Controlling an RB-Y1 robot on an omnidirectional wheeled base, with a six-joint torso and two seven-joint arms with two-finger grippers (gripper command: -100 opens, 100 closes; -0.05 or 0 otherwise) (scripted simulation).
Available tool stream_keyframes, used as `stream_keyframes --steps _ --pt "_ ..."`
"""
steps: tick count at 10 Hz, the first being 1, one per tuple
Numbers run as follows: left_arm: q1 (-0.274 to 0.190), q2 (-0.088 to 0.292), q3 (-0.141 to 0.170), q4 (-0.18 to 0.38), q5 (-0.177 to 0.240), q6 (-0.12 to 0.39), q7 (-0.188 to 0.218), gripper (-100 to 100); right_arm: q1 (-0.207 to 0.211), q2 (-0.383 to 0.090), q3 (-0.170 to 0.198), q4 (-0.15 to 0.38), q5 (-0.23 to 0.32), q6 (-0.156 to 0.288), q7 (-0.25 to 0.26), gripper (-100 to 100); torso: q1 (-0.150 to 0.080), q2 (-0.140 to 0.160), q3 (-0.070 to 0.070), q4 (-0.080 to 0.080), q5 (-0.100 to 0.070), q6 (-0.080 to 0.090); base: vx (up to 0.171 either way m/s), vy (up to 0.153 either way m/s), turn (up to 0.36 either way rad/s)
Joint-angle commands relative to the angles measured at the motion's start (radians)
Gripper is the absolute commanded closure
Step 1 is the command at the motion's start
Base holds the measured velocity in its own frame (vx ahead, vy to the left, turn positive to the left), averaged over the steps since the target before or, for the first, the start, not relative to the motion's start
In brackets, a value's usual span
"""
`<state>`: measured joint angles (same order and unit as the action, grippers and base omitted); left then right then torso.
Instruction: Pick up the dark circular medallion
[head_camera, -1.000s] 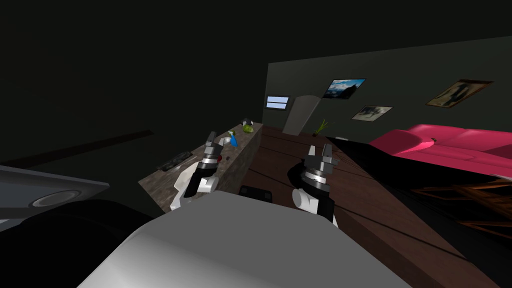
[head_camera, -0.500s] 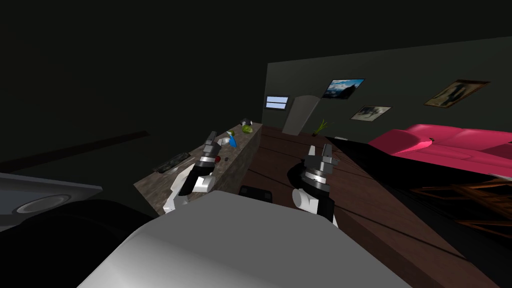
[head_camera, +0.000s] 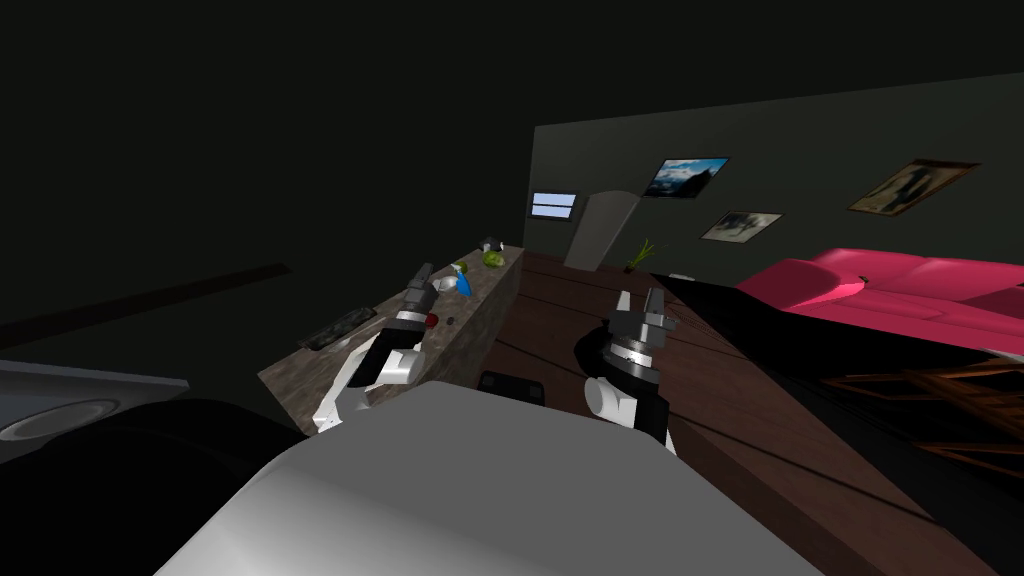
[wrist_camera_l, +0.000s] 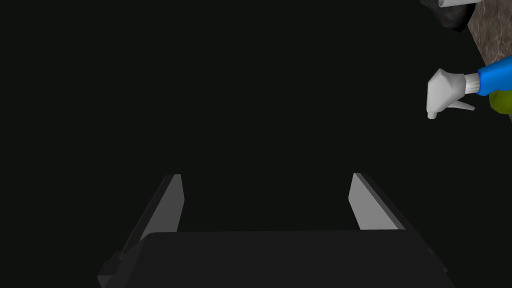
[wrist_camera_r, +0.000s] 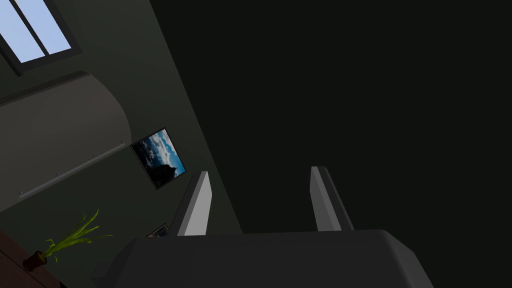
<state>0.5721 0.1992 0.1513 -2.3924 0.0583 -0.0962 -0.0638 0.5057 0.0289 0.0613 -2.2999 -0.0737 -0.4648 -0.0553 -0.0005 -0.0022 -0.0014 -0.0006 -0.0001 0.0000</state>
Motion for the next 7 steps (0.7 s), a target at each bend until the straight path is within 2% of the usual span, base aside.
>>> stream_keyframes --steps 1,2,3,4,6,7 --pt "0.003 0.004 0.006 -0.002 0.003 0.032 0.000 -100 0.000 0.000 0.000 0.000 0.000 0.000 0.000 0 0.000 0.000 0.000 0.000 0.000 0.000 0.015 -0.002 -0.001" --pt "0.005 0.010 0.027 -0.016 0.008 0.072 -0.018 -100 0.000 0.000 0.000 0.000 0.000 0.000 0.000 0 0.000 0.001 0.001 0.000 0.000 0.000 0.030 -0.012 0.003" --pt "0.005 0.010 0.027 -0.016 0.008 0.098 -0.018 -100 0.000 0.000 0.000 0.000 0.000 0.000 0.000 0 0.000 0.000 0.000 0.000 0.000 0.000 0.034 -0.009 0.004" --pt "0.005 0.015 0.048 -0.029 0.013 0.126 -0.036 -100 0.000 0.000 0.000 0.000 0.000 0.000 0.000 0 0.000 0.000 0.000 0.000 0.000 0.000 0.044 -0.005 0.011" --pt "0.005 0.015 0.048 -0.029 0.013 0.169 -0.036 -100 0.000 0.000 0.000 0.000 0.000 0.000 0.000 0 0.000 0.000 0.000 0.000 0.000 0.000 0.029 -0.009 0.003" --pt "0.006 0.019 0.070 -0.040 0.020 0.202 -0.054 -100 0.000 0.000 0.000 0.000 0.000 0.000 0.000 0 0.000 0.001 0.000 0.000 0.000 0.000 0.036 -0.016 0.022"
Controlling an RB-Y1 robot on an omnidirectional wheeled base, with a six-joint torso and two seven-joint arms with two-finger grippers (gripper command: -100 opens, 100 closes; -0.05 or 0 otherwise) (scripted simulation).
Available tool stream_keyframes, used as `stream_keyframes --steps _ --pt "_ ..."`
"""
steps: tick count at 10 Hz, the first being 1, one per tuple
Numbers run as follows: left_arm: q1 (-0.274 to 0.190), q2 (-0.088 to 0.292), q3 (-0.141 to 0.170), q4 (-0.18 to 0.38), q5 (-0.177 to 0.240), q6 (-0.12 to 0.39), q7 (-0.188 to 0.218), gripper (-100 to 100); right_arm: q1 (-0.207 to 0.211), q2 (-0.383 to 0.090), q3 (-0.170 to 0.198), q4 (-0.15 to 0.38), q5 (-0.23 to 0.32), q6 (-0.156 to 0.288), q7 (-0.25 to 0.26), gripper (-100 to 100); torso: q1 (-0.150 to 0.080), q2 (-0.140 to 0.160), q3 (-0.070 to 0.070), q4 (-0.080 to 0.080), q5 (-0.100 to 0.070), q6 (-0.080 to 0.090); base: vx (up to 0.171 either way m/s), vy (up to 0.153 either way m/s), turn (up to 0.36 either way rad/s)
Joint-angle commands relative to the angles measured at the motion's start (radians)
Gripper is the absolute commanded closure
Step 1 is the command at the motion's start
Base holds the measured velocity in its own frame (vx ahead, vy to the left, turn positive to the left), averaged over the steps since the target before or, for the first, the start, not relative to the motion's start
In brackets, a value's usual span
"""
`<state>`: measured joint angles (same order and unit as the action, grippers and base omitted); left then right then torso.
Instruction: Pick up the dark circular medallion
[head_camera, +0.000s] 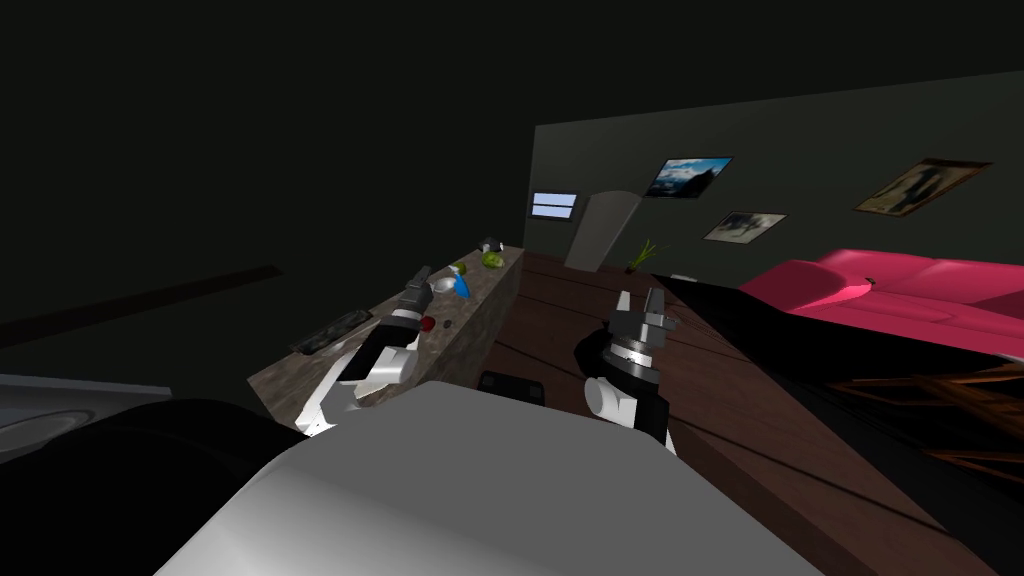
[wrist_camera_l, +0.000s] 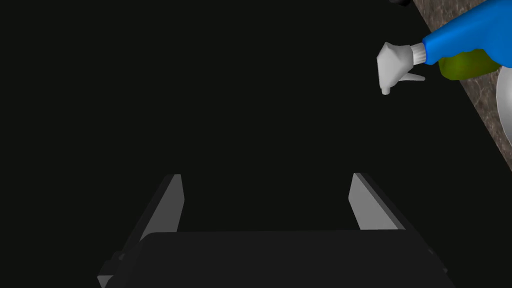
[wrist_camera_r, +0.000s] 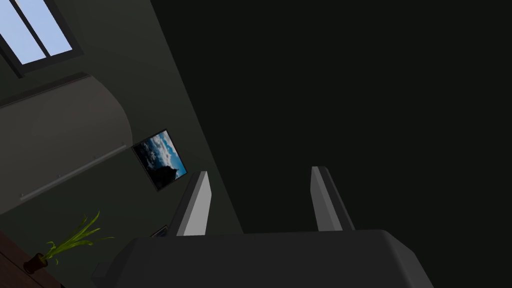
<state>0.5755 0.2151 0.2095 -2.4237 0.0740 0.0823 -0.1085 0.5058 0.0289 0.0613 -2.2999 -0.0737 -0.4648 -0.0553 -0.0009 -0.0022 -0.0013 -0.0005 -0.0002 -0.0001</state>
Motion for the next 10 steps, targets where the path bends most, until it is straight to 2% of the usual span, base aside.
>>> stream_keyframes --steps 1,2,3,5,6,8,9,10 --pt "0.002 0.003 0.012 -0.009 0.004 0.050 -0.009 -100 0.000 0.000 0.000 0.000 0.000 0.000 0.000 0 0.000 0.000 0.000 0.000 0.000 0.000 0.040 -0.014 0.014" --pt "0.002 0.003 0.012 -0.009 0.004 0.063 -0.009 -100 0.000 0.000 0.000 0.000 0.000 0.000 0.000 0 0.000 0.000 0.000 0.000 0.000 0.000 0.019 -0.006 -0.003" --pt "0.002 0.006 0.033 -0.018 0.012 0.101 -0.027 -100 0.000 0.000 0.000 0.000 0.000 0.000 0.000 0 0.000 0.001 0.000 0.000 0.000 0.000 0.043 -0.011 0.035" --pt "0.002 0.006 0.033 -0.018 0.012 0.138 -0.027 -100 0.000 0.000 0.000 0.000 0.000 0.000 0.000 0 0.000 0.000 0.000 0.000 0.000 0.000 0.031 -0.010 0.006" --pt "0.001 0.008 0.054 -0.027 0.020 0.181 -0.045 -100 0.000 0.000 0.000 0.000 0.000 0.000 0.000 0 0.000 0.001 0.000 0.000 0.000 0.000 0.038 -0.015 0.040" --pt "0.001 0.008 0.054 -0.027 0.020 0.215 -0.045 -100 0.000 0.000 0.000 0.000 0.000 0.000 0.000 0 0.000 -0.001 0.000 0.000 0.000 0.000 0.037 -0.009 0.012" --pt "-0.001 0.009 0.076 -0.033 0.030 0.256 -0.062 -100 0.000 0.000 0.000 0.000 0.000 0.000 0.000 0 0.001 0.000 0.000 0.000 0.000 0.000 0.042 -0.004 0.049" --pt "-0.001 0.009 0.076 -0.033 0.030 0.284 -0.062 -100 0.000 0.000 0.000 0.000 0.000 0.000 0.000 0 0.001 0.000 0.000 0.000 0.000 0.000 0.048 -0.010 0.034"
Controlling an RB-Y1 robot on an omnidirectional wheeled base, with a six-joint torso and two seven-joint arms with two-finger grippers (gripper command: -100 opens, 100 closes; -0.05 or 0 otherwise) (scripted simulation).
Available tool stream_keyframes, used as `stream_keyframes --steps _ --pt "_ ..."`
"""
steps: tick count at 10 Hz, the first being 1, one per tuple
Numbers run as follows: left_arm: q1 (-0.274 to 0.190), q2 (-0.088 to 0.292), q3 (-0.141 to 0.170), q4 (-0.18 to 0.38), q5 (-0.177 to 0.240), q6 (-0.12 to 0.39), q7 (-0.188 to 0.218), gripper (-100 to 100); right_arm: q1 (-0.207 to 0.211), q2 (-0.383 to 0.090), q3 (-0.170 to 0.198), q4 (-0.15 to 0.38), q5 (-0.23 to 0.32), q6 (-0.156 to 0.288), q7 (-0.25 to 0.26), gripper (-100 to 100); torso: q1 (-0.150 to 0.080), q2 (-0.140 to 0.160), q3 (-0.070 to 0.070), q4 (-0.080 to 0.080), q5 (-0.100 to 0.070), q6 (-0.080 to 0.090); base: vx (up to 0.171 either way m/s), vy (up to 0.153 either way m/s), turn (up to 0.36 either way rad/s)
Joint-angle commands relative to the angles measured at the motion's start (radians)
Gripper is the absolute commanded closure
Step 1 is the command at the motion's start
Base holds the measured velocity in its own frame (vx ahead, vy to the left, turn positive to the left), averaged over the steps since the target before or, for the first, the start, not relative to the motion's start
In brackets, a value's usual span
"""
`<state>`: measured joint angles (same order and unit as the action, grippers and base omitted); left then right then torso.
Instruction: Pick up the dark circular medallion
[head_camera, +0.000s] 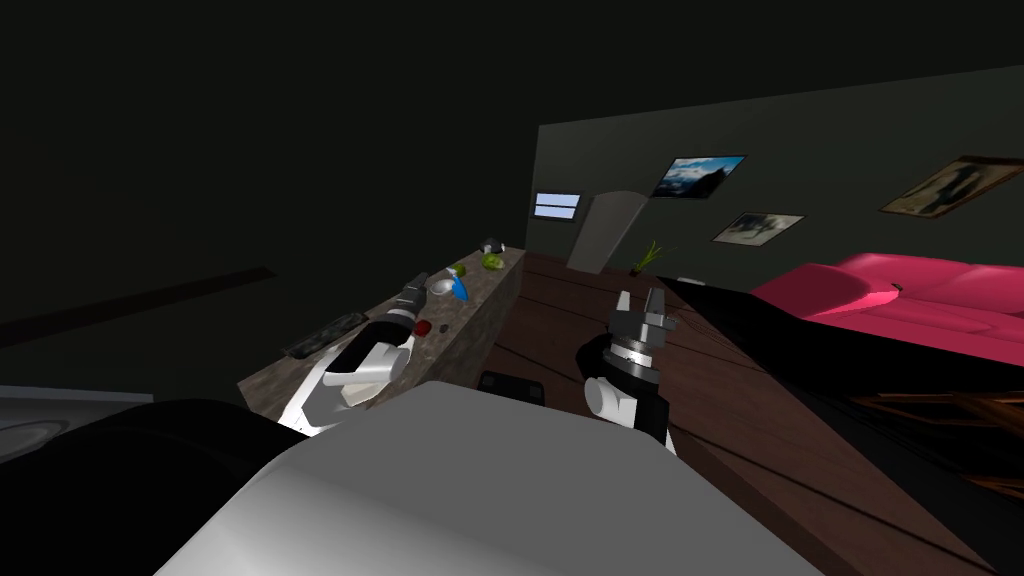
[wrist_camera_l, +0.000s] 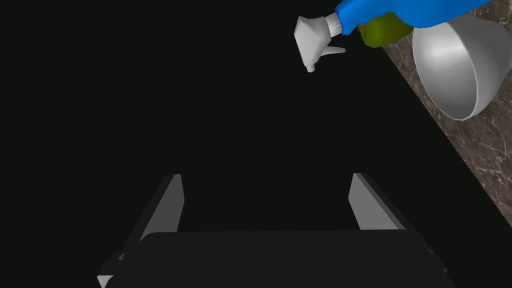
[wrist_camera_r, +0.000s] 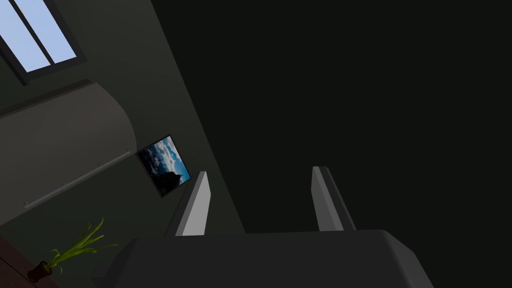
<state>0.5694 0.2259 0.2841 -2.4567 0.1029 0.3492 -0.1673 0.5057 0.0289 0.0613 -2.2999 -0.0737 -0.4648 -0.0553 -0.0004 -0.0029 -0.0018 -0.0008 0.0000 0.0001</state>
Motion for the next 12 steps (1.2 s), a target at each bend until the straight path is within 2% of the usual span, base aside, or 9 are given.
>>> stream_keyframes --steps 1,3,4,6,7,9,10,12 --pt "0.002 -0.001 0.022 -0.005 0.011 0.050 -0.021 -100 0.000 0.000 0.000 0.000 0.000 0.000 0.000 0 0.000 0.000 0.000 0.000 0.000 0.000 0.071 -0.021 0.056" --pt "0.002 -0.001 0.022 -0.005 0.011 0.107 -0.021 -100 0.000 0.000 0.000 0.000 0.000 0.000 0.000 0 -0.001 -0.001 -0.001 0.000 0.000 0.000 0.046 -0.021 0.020" --pt "-0.001 -0.001 0.043 -0.007 0.023 0.138 -0.038 -100 0.000 0.000 0.000 0.000 0.000 0.000 0.000 0 -0.001 0.000 0.000 0.000 0.000 0.000 0.049 -0.015 0.068" --pt "-0.001 -0.001 0.043 -0.007 0.023 0.190 -0.038 -100 0.000 0.000 0.000 0.000 0.000 0.000 0.000 0 0.000 0.000 0.000 0.000 0.000 0.000 0.039 -0.011 0.025" --pt "-0.006 -0.002 0.063 -0.008 0.036 0.221 -0.054 -100 0.000 0.000 0.000 0.000 0.000 0.000 0.000 0 0.000 0.001 0.000 0.000 0.000 0.000 0.047 -0.015 0.096" --pt "-0.006 -0.002 0.063 -0.008 0.036 0.273 -0.054 -100 0.000 0.000 0.000 0.000 0.000 0.000 0.000 0 -0.001 0.000 0.000 0.000 0.000 0.000 0.048 -0.016 0.022" --pt "-0.011 -0.002 0.082 -0.008 0.049 0.302 -0.070 -100 0.000 0.000 0.000 0.000 0.000 0.000 0.000 0 0.000 0.000 0.000 0.000 0.000 0.000 0.063 -0.009 0.084" --pt "-0.011 -0.002 0.082 -0.008 0.049 0.357 -0.070 -100 0.000 0.000 0.000 0.000 0.000 0.000 0.000 0 0.000 -0.001 -0.001 0.000 0.000 0.000 0.044 -0.015 0.030"
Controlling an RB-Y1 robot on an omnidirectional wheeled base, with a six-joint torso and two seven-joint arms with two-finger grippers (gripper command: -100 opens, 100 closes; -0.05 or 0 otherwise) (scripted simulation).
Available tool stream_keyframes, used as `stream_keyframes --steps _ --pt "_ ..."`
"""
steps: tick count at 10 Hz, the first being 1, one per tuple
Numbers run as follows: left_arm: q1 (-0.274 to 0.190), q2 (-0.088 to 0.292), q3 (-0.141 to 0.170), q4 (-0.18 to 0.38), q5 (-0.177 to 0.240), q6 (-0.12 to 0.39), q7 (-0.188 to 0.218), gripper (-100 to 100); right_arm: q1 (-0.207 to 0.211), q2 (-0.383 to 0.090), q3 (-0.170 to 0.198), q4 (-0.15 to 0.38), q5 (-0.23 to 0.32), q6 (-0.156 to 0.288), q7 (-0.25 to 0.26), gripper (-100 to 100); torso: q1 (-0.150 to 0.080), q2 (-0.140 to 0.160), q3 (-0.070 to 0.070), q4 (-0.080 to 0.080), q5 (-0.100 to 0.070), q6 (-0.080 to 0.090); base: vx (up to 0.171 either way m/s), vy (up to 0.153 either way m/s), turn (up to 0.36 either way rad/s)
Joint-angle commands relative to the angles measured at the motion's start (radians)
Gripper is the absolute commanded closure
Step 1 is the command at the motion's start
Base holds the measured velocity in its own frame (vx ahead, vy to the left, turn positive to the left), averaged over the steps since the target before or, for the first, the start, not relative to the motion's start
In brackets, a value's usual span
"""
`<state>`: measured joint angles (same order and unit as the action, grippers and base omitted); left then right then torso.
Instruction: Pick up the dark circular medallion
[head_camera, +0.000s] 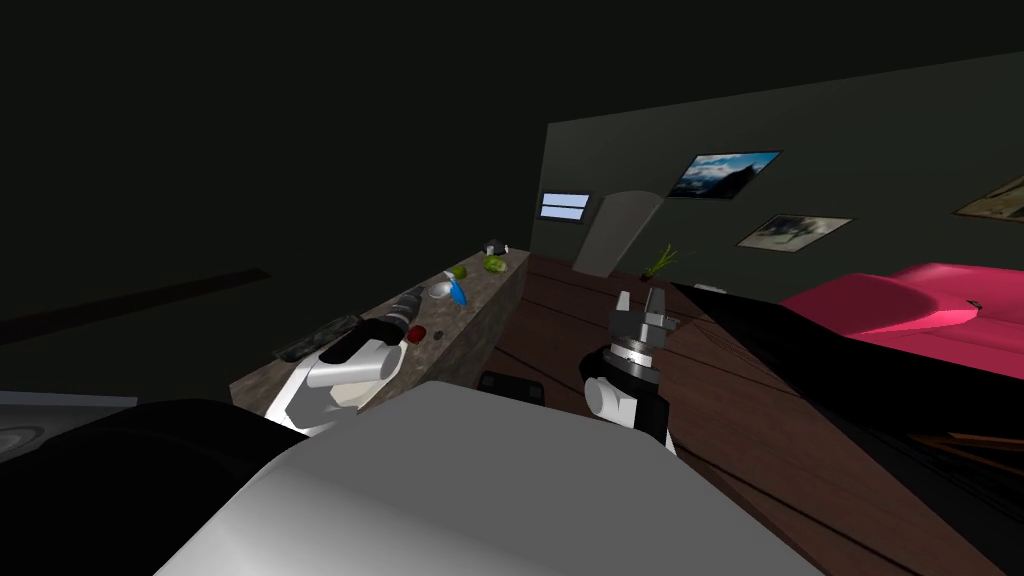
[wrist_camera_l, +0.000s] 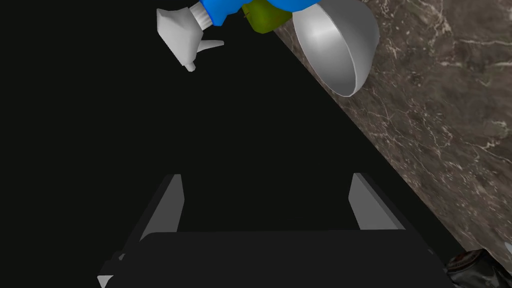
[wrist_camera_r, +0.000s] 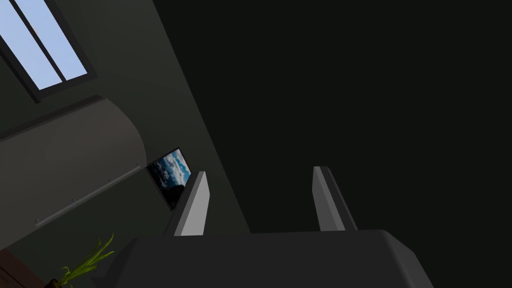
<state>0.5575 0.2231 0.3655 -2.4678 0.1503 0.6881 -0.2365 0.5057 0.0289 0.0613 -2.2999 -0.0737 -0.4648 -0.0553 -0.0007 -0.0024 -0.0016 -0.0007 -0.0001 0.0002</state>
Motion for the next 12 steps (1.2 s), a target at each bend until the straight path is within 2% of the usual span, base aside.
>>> stream_keyframes --steps 1,3,4,6,7,9,10,12 --pt "-0.004 -0.001 0.020 0.005 0.016 0.050 -0.016 -100 0.000 0.000 0.000 0.000 0.000 0.000 0.000 0 0.000 0.000 0.000 0.000 0.000 0.000 0.065 -0.026 0.104" --pt "-0.004 -0.001 0.020 0.005 0.016 0.101 -0.016 -100 0.000 0.000 0.000 0.000 0.000 0.000 0.000 0 -0.001 -0.002 -0.001 0.000 0.000 0.000 0.051 -0.017 0.031" --pt "-0.010 -0.002 0.038 0.009 0.031 0.137 -0.030 -100 0.000 0.000 0.000 0.000 0.000 0.000 0.000 0 0.000 0.000 0.000 0.000 0.000 0.000 0.060 -0.017 0.097" --pt "-0.010 -0.002 0.038 0.009 0.031 0.185 -0.030 -100 0.000 0.000 0.000 0.000 0.000 0.000 0.000 0 0.000 -0.002 -0.001 0.000 0.000 0.000 0.049 -0.016 0.041" --pt "-0.017 -0.004 0.056 0.013 0.046 0.220 -0.044 -100 0.000 0.000 0.000 0.000 0.000 0.000 0.000 0 0.000 0.000 0.000 0.000 0.000 0.000 0.057 -0.020 0.089" --pt "-0.017 -0.004 0.056 0.013 0.046 0.266 -0.044 -100 0.000 0.000 0.000 0.000 0.000 0.000 0.000 0 0.000 -0.001 -0.001 0.000 0.000 0.000 0.047 -0.019 0.042" --pt "-0.024 -0.005 0.072 0.019 0.061 0.300 -0.057 -100 0.000 0.000 0.000 0.000 0.000 0.000 0.000 0 0.000 0.000 0.000 0.000 0.000 0.000 0.070 -0.025 0.124" --pt "-0.024 -0.005 0.072 0.019 0.061 0.347 -0.057 -100 0.000 0.000 0.000 0.000 0.000 0.000 0.000 0 -0.001 -0.002 -0.001 0.000 0.000 0.000 0.051 -0.025 0.032"
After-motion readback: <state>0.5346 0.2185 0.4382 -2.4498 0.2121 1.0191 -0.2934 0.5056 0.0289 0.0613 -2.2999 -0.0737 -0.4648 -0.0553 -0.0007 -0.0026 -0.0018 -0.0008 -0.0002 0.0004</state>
